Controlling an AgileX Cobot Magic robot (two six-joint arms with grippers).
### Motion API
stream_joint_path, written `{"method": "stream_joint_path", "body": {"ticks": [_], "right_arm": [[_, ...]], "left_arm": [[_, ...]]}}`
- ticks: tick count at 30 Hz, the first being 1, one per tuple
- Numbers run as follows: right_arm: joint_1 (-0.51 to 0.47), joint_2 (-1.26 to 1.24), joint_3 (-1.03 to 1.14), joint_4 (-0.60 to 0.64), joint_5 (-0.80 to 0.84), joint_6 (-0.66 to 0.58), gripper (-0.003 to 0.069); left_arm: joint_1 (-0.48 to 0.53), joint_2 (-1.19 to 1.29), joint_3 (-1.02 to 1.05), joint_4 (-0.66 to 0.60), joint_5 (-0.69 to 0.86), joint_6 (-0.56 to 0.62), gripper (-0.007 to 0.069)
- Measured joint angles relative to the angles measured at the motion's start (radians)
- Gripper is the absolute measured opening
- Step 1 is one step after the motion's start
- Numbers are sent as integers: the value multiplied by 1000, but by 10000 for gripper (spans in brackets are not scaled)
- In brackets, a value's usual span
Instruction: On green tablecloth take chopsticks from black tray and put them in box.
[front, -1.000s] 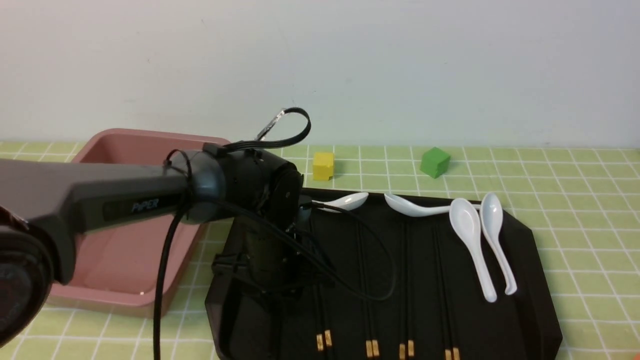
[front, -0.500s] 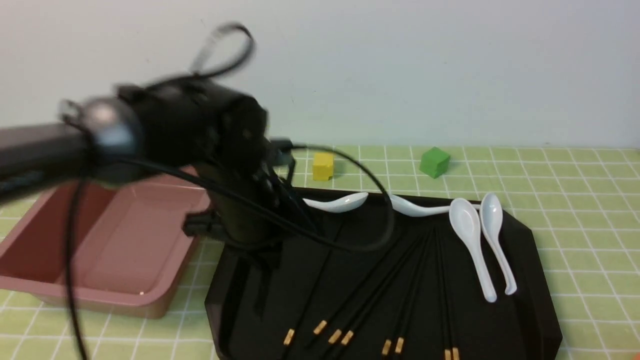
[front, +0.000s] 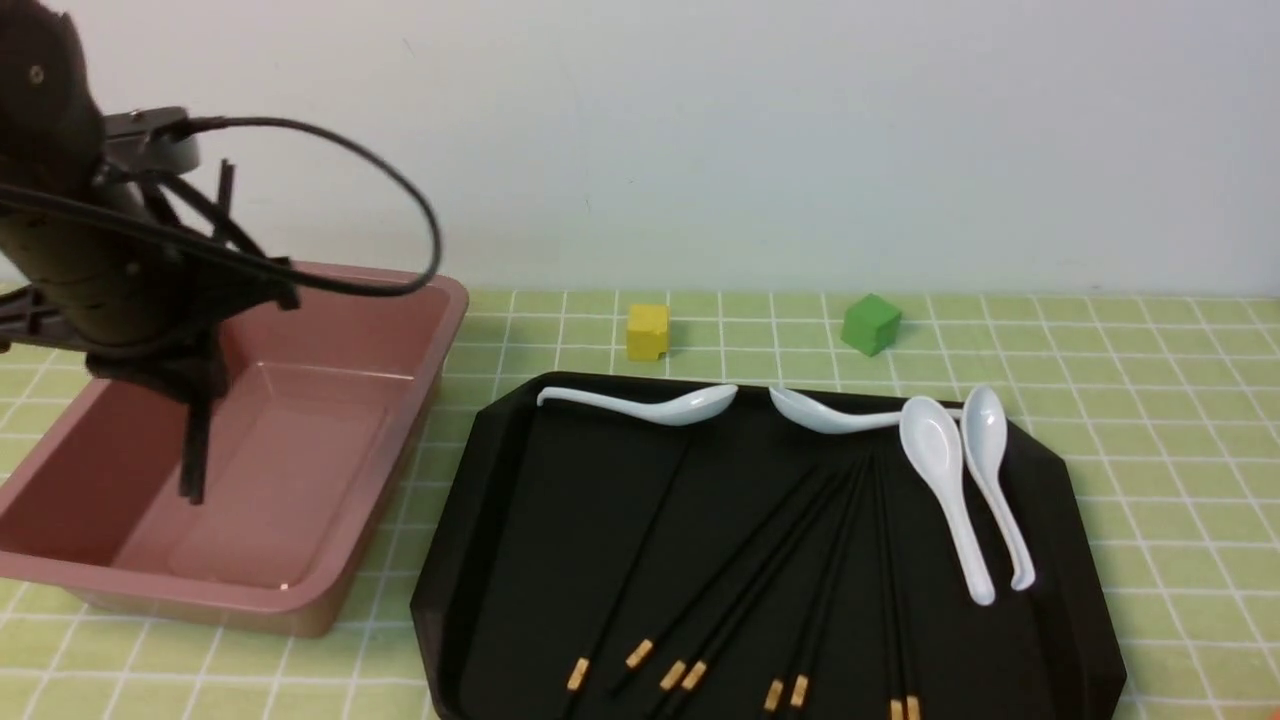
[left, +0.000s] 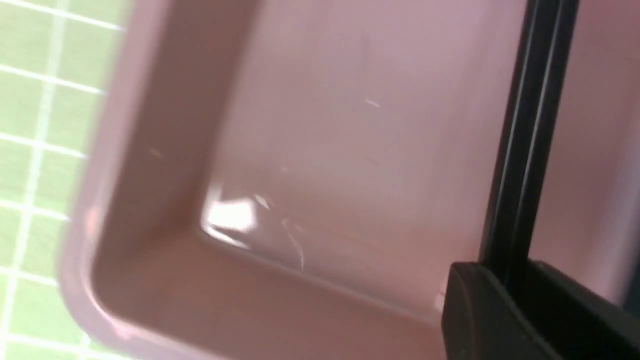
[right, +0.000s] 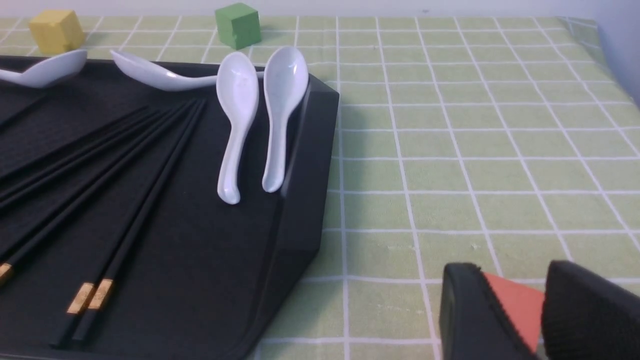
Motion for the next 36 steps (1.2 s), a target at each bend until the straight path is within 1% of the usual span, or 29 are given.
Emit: {"method": "stream_joint_path", "body": {"ticks": [3,9,11,13,16,19,20,24,26,28,33,36], "right_arm": [[0,0,0,0,0,0,240],[0,0,0,0,0,0,240],[0,0,0,0,0,0,240],[0,0,0,0,0,0,240],[0,0,0,0,0,0,240],[0,0,0,0,0,0,240],[0,0,0,0,0,0,240],[0,0,0,0,0,0,240],[0,0,0,0,0,0,240],[0,0,0,0,0,0,240],[0,0,0,0,0,0,240],[0,0,0,0,0,0,240]], "left_arm": [[25,53,0,6,-53,26,82],[28,148,0,19,-140,45,89],[28,166,1,19,-144,32,107],[28,175,1,19,-134,0,153],[28,166,2,18,-87,-14,215],[28,143,2,18,-52,-5,221],[27,119,3,18,-31,7,211],[27,5,3,20,31,37,116],[27,-73,3,19,68,47,43],[27,-132,7,17,91,53,-13],[27,-333,108,5,103,57,-13],[27,-518,267,-12,86,57,-13]]}}
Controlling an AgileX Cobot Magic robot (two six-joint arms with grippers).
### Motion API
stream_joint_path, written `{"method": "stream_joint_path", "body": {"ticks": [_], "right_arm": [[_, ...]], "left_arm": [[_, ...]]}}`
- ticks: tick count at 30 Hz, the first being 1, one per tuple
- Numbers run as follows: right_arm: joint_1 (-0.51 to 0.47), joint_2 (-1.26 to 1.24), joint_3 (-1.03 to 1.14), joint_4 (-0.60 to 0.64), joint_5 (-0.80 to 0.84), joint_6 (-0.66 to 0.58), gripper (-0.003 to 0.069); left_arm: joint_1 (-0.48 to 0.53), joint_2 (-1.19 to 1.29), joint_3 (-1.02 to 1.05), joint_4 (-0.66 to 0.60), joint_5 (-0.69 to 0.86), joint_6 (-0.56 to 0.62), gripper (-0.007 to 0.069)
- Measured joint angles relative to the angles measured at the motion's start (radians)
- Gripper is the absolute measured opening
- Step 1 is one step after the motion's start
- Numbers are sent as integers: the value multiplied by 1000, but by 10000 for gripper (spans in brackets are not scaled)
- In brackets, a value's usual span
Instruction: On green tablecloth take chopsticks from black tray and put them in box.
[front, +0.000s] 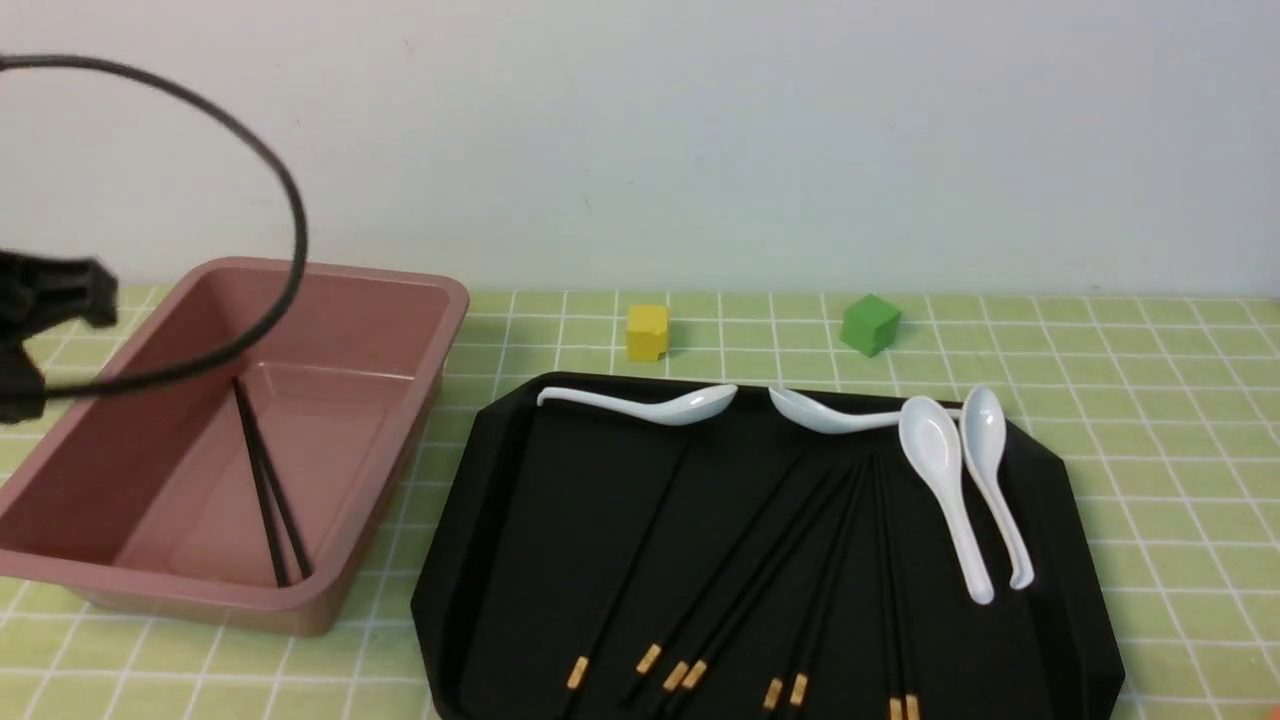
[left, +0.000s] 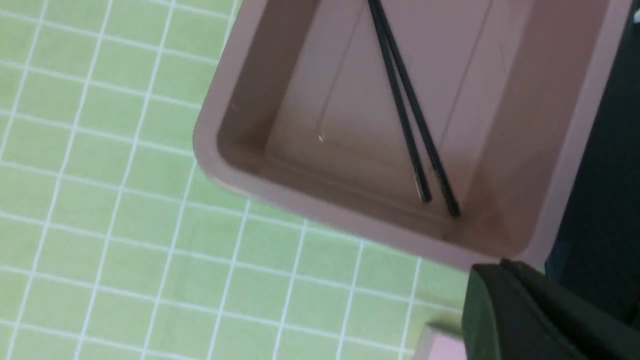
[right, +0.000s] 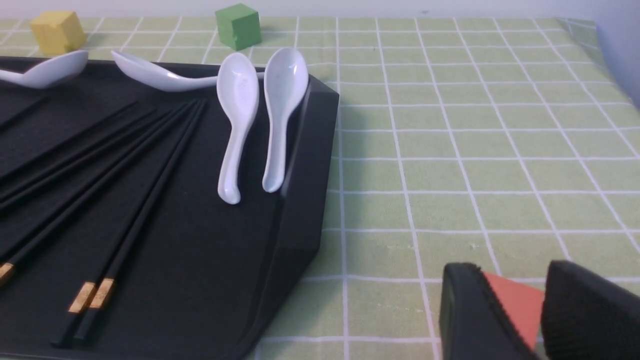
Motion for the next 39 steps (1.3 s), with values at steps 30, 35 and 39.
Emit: {"method": "stream_joint_path", "body": {"ticks": [30,35,39], "right_arm": [[0,0,0,0,0,0,240],[0,0,0,0,0,0,240],[0,0,0,0,0,0,240]], "left_arm": [[0,-1137,863,-291,-570,-53,-13],[0,-1137,864,-224,-570,-53,-13],[0,-1137,870,-154,-575,-53,-13]]}}
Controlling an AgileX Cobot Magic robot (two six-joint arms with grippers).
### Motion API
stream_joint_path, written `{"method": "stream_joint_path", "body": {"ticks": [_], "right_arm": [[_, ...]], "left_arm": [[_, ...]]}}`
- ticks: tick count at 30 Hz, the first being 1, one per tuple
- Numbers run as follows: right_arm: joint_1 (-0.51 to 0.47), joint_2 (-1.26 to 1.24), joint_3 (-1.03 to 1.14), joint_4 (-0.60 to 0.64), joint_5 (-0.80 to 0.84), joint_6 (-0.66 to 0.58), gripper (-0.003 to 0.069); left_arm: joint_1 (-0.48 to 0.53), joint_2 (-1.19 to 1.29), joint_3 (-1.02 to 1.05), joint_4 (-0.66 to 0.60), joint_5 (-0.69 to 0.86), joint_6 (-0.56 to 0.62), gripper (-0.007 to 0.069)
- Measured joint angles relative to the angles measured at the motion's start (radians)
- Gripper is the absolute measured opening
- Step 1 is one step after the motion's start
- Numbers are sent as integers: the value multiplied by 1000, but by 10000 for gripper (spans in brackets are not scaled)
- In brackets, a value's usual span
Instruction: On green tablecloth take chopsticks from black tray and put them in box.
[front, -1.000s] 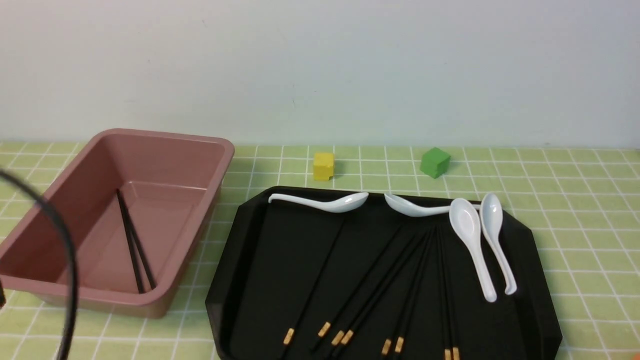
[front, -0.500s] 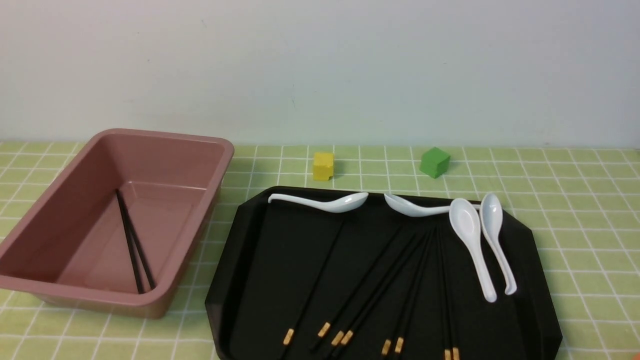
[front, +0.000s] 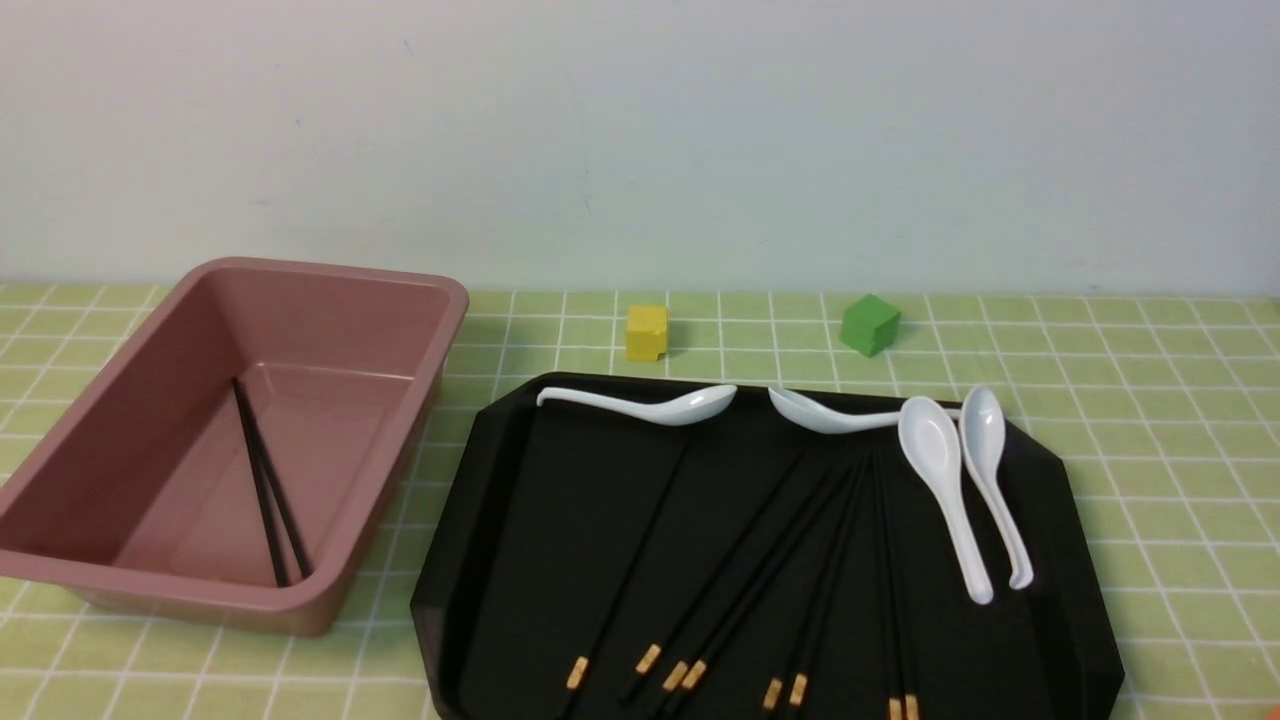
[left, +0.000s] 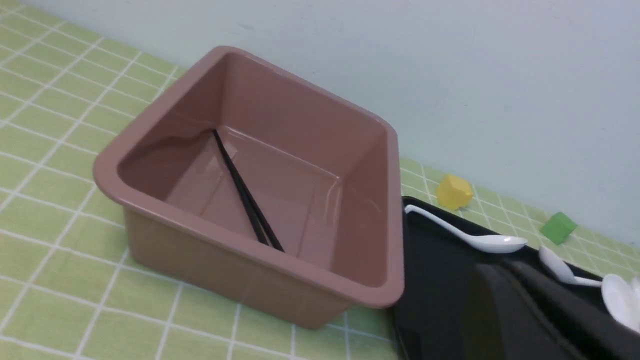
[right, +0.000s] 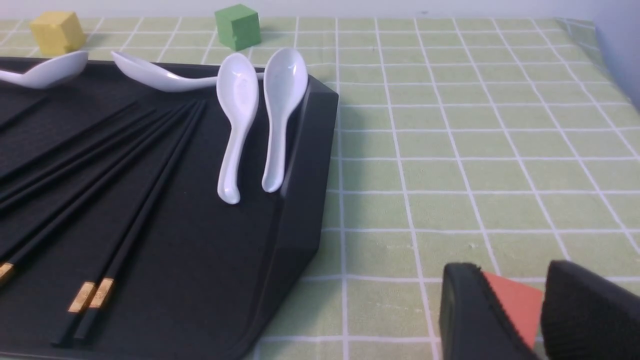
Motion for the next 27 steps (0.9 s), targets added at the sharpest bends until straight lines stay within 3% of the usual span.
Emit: {"method": "stream_joint_path", "body": {"ticks": [11,27], "right_arm": [[0,0,0,0,0,0,240],[0,0,0,-2,0,0,240]], "left_arm": [[0,0,265,80,-77,0,-13],[0,0,280,89,-108,0,-1]]}}
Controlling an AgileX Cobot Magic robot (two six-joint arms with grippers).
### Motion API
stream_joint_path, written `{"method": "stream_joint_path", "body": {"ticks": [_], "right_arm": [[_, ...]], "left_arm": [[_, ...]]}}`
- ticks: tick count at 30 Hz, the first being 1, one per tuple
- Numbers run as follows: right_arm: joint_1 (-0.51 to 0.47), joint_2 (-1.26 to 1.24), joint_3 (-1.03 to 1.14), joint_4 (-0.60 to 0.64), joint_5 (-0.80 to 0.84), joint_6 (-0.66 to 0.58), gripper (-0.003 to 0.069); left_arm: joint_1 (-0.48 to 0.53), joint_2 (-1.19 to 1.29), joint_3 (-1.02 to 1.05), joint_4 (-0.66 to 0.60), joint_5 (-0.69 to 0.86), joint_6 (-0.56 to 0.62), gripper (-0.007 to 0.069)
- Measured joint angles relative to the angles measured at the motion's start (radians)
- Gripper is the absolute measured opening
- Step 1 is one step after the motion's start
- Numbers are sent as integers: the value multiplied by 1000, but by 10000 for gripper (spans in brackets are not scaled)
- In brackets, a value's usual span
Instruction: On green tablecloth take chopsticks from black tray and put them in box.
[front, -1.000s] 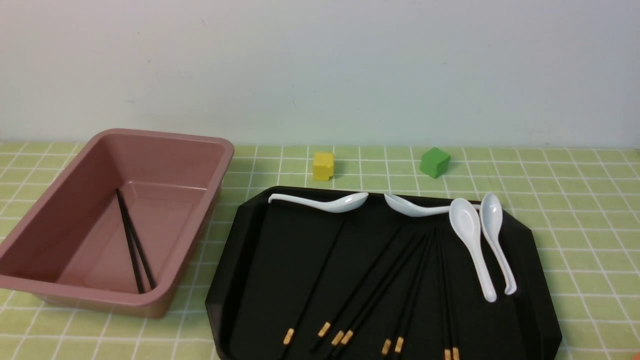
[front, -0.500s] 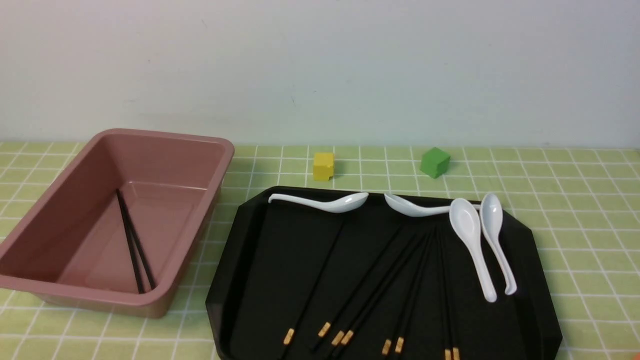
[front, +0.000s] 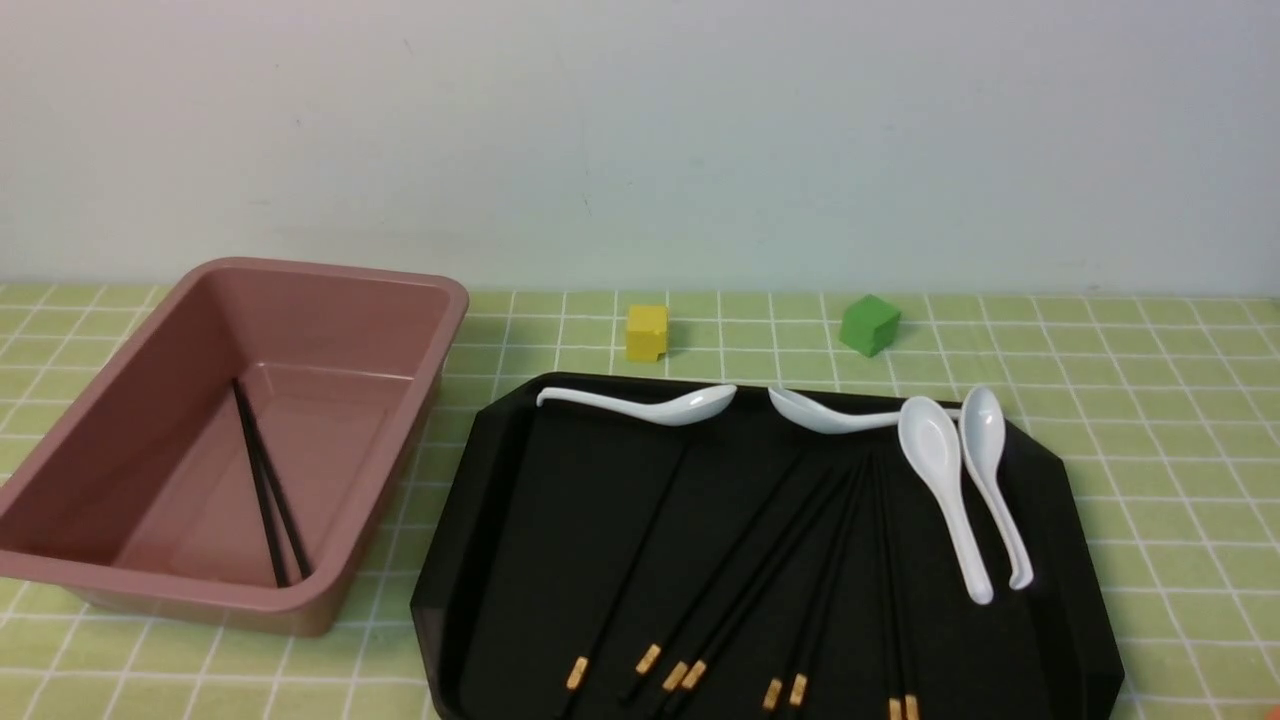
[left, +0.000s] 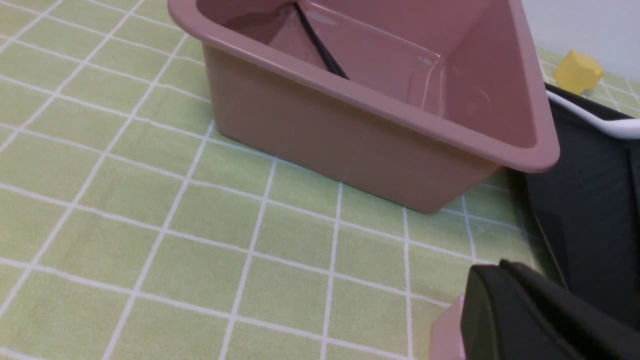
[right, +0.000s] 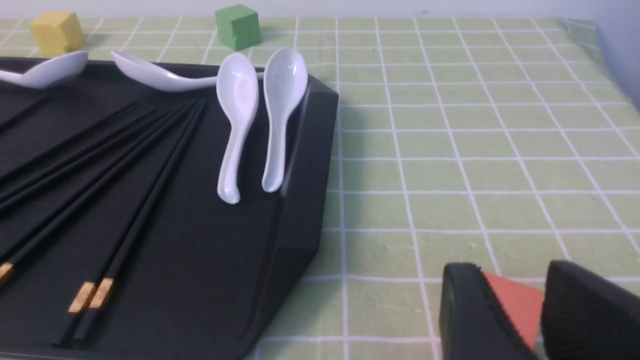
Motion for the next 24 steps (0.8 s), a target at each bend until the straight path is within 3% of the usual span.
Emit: {"method": "stream_joint_path", "body": {"ticks": [24], "right_arm": [[0,0,0,2,0,0,240]], "left_arm": [[0,0,0,0,0,0,8]]}}
